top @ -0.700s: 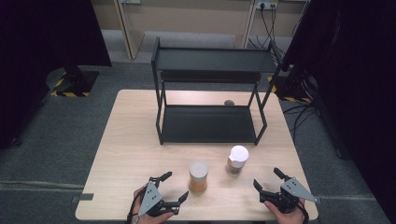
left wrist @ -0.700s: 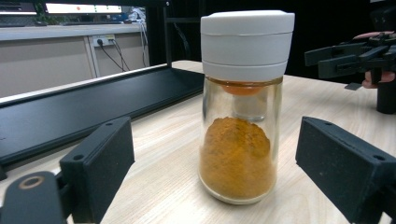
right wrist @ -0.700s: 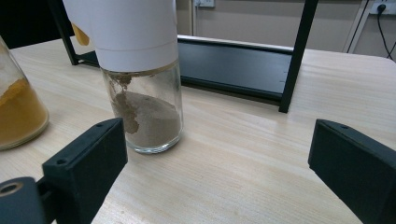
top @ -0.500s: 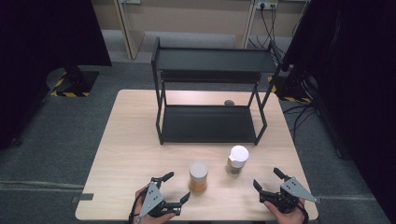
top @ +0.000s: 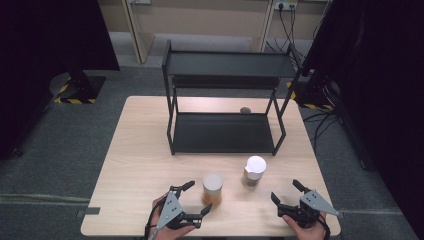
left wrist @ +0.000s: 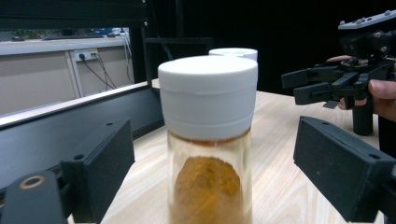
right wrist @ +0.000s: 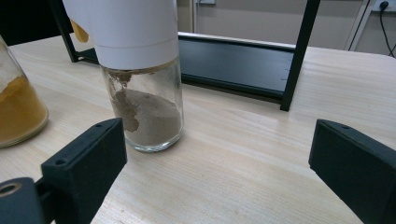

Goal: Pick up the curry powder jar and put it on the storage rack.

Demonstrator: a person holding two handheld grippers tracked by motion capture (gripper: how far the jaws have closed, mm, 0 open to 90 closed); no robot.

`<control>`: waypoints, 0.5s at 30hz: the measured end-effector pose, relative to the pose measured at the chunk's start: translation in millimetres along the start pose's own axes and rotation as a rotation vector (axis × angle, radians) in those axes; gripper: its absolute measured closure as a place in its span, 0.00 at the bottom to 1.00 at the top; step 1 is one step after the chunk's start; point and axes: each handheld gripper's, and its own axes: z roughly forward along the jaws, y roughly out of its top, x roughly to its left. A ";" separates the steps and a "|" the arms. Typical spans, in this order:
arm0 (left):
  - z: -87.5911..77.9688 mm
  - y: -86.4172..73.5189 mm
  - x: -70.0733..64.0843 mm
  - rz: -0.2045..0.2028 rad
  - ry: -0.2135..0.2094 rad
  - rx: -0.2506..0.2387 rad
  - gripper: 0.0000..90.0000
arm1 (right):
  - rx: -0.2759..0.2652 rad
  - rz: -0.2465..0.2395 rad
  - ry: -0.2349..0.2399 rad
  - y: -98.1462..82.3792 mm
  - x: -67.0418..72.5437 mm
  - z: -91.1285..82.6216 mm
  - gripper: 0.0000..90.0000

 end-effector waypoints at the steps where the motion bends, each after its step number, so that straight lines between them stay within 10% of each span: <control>1: 2.4 1.1 0.4 0.001 -0.005 -0.002 0.14 | 0.000 0.000 0.000 0.0 0.0 0.1 0.05; 15: 32.2 8.9 9.4 0.010 -0.026 -0.003 0.24 | 0.006 0.000 -0.002 1.2 0.2 1.0 0.05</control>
